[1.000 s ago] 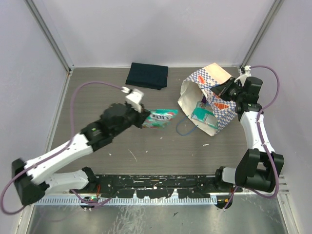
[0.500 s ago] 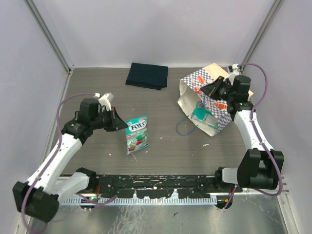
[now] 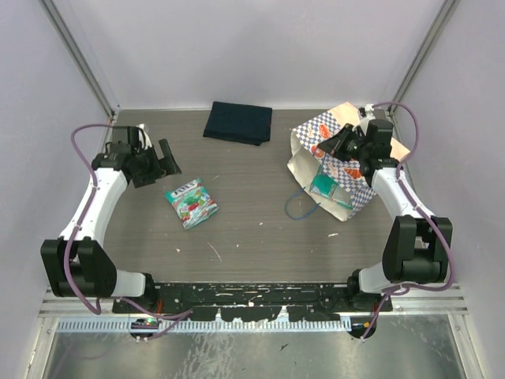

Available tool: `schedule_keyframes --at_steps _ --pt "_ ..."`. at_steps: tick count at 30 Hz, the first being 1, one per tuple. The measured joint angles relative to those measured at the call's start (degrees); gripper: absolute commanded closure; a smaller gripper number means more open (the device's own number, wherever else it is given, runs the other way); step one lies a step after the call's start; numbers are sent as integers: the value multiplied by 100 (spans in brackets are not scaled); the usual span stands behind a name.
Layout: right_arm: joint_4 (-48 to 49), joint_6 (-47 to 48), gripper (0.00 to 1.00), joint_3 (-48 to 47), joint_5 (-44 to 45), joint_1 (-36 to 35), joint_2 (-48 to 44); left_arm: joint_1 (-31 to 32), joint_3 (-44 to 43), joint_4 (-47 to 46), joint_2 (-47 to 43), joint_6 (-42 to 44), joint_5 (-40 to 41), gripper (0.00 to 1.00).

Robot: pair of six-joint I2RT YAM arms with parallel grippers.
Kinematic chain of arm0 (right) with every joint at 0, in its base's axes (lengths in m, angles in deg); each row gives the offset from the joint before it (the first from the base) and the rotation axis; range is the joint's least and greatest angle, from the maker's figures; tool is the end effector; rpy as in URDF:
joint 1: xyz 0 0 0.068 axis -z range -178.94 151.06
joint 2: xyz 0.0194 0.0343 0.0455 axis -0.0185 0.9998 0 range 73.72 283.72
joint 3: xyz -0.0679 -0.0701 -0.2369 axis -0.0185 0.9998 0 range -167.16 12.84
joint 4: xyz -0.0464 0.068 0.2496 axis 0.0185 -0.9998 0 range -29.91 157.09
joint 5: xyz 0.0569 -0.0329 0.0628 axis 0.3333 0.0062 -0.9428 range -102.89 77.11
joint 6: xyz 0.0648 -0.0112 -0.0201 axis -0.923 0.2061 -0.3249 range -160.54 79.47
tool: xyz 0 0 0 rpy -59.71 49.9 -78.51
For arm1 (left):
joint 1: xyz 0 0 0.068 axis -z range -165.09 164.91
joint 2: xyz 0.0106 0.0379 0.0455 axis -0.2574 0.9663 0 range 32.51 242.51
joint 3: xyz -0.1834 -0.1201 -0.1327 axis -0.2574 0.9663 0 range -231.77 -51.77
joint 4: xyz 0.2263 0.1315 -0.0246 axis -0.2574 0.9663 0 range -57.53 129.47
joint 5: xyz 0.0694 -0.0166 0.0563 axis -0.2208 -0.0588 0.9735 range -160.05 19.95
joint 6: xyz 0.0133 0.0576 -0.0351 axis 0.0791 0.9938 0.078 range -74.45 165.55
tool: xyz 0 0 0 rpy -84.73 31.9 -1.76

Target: Take the snacks out of the paper bag

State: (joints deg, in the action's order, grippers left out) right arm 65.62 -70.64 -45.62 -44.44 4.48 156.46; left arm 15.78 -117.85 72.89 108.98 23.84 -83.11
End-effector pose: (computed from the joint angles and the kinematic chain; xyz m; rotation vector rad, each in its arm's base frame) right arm 0.3486 0.0083 0.2590 0.2395 2.0373 0.8479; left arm 0.2962 -0.0170 0.2688 -0.3489 2.4548 -0.4508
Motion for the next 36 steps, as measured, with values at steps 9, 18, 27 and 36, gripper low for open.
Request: schedule_keyframes --at_steps 9,18,27,36 --pt "118 -4 99 -109 22 -140 319 855 -92 334 -439 -522 1950 2" --pt "146 -4 99 -111 66 -199 326 1504 782 -50 -857 -1895 2806 2" --pt "144 -4 100 -111 90 -219 326 1504 520 -111 490 -2455 3195 2" --pt "136 20 99 -111 90 -219 326 1504 514 -614 1491 -2378 3115 2"
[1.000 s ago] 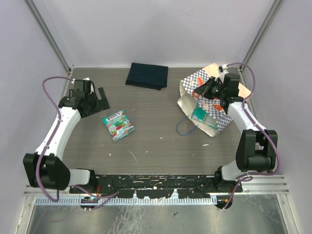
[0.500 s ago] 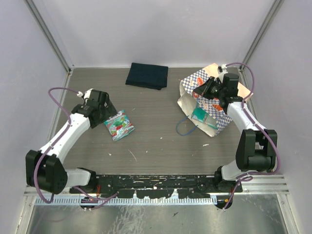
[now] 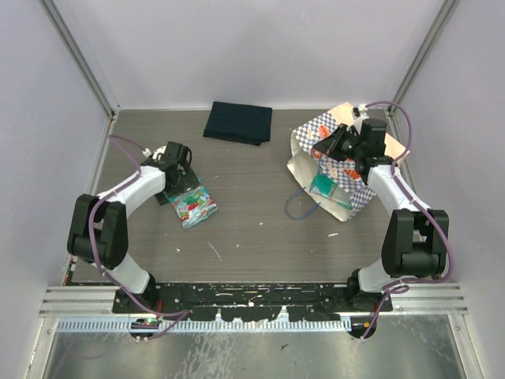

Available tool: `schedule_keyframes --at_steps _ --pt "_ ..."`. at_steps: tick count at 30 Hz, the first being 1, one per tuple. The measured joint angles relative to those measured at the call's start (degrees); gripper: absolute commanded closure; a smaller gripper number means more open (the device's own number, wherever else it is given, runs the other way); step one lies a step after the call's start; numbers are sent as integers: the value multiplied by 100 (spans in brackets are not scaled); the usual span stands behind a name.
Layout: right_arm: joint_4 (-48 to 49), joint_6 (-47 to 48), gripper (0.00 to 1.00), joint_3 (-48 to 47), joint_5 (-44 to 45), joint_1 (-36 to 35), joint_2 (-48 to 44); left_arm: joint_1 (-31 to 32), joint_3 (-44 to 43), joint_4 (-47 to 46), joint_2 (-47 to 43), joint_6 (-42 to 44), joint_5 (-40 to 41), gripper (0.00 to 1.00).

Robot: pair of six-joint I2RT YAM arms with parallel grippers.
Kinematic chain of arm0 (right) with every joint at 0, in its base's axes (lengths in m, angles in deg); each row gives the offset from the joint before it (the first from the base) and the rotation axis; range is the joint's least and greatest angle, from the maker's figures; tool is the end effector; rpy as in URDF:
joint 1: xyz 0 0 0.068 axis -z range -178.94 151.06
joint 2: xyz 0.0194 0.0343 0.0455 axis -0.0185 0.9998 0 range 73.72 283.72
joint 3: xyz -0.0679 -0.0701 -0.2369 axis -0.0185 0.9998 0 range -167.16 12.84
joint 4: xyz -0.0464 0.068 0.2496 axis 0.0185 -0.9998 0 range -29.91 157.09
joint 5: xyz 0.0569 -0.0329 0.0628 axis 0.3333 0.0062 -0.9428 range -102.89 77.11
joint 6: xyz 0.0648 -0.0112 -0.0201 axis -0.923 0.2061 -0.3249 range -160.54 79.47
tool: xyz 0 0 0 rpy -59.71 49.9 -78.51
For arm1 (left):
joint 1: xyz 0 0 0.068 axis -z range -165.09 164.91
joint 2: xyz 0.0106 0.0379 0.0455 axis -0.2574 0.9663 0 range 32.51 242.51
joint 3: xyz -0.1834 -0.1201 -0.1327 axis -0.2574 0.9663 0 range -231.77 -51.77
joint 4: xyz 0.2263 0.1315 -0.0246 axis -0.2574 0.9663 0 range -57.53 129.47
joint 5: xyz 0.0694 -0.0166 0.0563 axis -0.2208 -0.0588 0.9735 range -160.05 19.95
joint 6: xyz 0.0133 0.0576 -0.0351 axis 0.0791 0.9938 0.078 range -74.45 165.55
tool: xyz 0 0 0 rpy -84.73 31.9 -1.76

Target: Take the snacks out of the paper bag

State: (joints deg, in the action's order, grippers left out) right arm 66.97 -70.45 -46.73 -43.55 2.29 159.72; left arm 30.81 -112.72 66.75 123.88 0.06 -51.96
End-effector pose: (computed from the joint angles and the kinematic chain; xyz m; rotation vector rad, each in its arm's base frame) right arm 0.3597 0.0206 0.2493 0.2148 2.0594 0.8548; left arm 0.3154 -0.0719 0.1726 -0.7551 2.4943 0.0581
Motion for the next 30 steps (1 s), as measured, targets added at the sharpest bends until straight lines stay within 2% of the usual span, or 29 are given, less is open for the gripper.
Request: schedule_keyframes --at_steps 6,13,21,26,30 --pt "-15 4 99 0 -4 0 0 -118 0 -297 538 400 -243 2" --pt "-35 4 99 0 -11 0 0 -603 -186 -584 885 918 -859 2" --pt "-33 0 100 0 -103 -2 0 -863 -1040 -601 1554 2083 -1292 2" --pt "-33 -2 99 0 -168 -2 0 -1110 -1473 -540 1912 2981 -2098 1" --pt "-33 -7 99 0 -208 -4 0 -1609 -2087 -219 2284 3482 -2728 0"
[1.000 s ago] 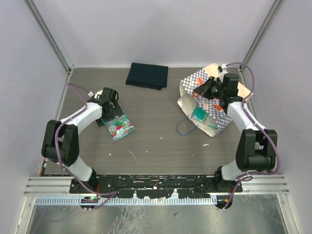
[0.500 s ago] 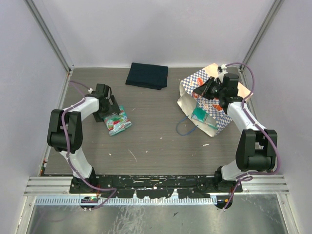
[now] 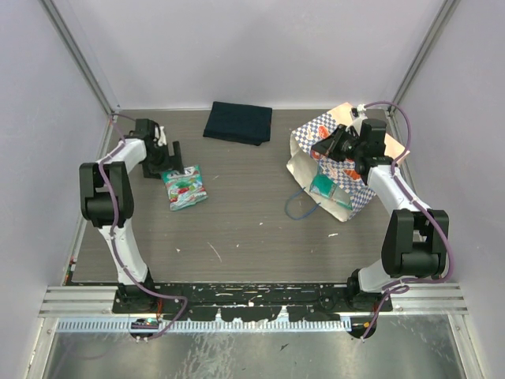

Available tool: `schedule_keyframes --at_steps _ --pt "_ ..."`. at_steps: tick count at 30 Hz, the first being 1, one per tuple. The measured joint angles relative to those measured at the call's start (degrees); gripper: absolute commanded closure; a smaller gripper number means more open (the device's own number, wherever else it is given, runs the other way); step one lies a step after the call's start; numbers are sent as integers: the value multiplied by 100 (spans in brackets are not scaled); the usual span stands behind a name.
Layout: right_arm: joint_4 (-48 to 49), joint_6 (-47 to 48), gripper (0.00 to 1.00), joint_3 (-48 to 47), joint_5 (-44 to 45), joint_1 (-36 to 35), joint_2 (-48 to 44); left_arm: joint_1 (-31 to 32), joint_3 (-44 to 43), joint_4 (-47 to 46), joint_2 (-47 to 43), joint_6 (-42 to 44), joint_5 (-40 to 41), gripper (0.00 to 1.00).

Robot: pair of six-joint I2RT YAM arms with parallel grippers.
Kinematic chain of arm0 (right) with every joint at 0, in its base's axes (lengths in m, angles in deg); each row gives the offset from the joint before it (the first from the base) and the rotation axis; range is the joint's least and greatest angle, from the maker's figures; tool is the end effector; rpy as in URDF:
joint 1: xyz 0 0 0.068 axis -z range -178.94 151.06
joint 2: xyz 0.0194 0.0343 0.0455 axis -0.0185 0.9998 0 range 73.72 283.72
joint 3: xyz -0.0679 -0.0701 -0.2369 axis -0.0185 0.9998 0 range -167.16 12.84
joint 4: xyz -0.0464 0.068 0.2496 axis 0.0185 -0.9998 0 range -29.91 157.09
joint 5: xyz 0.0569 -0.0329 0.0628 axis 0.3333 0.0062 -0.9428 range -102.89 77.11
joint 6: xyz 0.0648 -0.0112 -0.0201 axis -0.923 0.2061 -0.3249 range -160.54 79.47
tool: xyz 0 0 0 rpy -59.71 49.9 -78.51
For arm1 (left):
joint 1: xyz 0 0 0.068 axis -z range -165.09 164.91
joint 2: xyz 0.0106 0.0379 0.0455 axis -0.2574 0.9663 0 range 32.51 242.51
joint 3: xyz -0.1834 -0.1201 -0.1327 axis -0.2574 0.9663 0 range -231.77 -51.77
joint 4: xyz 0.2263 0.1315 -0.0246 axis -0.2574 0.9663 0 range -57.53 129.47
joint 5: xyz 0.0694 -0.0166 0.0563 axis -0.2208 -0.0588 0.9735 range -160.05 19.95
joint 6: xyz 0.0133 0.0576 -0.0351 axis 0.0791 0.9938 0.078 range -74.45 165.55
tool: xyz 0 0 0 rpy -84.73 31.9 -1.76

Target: Take the snacks out of the paper bag

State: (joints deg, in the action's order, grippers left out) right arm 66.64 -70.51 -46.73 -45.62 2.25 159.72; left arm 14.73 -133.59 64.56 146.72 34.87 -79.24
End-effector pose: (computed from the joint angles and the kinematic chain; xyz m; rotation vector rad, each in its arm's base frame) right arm 0.3585 0.0226 0.2491 0.1939 2.0668 0.8930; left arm 0.4170 -0.0075 0.1410 -0.2067 2.6926 -0.2721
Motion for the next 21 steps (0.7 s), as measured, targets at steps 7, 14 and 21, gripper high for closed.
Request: schedule_keyframes --at_steps 7,14,21 --pt "2 -17 99 0 -61 -63 -2 -435 -743 588 175 422 269 2" --pt "15 -26 99 2 -81 -87 -2 564 -752 931 -909 -48 1484 2" --pt "37 -33 99 4 -81 -129 -2 975 1270 111 -2162 -2337 1537 1"
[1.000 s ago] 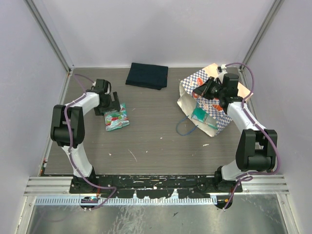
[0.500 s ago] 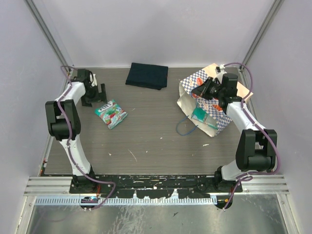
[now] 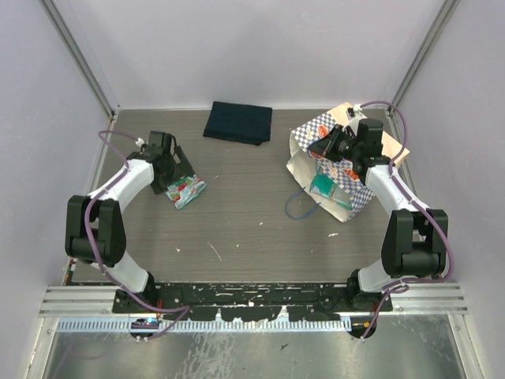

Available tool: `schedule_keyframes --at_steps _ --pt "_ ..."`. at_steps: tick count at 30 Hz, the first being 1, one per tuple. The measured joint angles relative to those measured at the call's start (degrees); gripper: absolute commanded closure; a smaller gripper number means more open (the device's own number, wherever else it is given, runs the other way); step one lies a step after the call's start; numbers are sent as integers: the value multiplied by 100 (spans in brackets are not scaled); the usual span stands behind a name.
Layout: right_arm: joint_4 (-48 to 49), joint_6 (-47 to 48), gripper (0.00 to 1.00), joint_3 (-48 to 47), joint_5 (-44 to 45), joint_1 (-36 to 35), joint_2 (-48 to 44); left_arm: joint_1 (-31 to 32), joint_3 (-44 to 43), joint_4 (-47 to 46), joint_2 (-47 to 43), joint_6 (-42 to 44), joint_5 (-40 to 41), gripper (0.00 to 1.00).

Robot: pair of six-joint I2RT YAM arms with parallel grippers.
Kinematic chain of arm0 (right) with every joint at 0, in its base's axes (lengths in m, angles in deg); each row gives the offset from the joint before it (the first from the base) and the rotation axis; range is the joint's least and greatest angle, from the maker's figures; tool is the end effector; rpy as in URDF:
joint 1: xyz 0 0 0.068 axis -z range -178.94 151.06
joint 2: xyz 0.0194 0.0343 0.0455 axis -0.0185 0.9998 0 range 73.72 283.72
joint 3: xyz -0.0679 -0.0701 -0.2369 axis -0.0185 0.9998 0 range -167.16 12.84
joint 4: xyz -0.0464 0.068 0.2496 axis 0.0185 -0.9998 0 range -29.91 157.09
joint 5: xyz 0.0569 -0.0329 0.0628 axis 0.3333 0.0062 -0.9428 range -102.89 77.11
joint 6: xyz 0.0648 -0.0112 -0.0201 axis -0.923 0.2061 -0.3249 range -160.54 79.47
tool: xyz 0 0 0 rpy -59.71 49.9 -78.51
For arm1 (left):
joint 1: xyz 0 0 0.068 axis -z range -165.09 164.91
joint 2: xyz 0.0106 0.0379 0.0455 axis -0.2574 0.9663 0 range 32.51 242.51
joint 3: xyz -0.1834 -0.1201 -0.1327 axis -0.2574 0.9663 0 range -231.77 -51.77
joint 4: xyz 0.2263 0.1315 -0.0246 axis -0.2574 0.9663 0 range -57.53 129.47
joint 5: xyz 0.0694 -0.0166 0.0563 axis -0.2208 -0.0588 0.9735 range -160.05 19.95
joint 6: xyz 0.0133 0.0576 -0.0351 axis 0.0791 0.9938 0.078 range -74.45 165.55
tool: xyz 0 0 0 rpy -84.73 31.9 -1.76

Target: Take the snacks out of the paper bag

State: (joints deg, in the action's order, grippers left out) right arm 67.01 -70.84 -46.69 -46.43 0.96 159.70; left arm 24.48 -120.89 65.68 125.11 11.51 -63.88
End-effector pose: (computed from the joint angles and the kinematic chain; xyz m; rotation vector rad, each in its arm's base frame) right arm 0.3577 0.0313 0.2499 0.1645 2.0681 0.9239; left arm 0.3482 -0.0526 0.2090 -0.5827 2.4919 -0.1563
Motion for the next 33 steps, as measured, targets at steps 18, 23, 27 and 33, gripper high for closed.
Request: schedule_keyframes --at_steps 18,23,27,33 --pt "-37 42 99 0 0 -107 -13 -232 -37 -841 1296 -933 -302 2" --pt "-31 33 99 0 -4 -111 -13 -656 -627 -229 1655 15 -380 2" --pt "-24 20 99 0 -4 -144 -13 -826 -1158 308 1856 802 -70 2" --pt "-24 20 99 0 -4 -166 -11 -850 -1709 999 2022 1827 964 2"
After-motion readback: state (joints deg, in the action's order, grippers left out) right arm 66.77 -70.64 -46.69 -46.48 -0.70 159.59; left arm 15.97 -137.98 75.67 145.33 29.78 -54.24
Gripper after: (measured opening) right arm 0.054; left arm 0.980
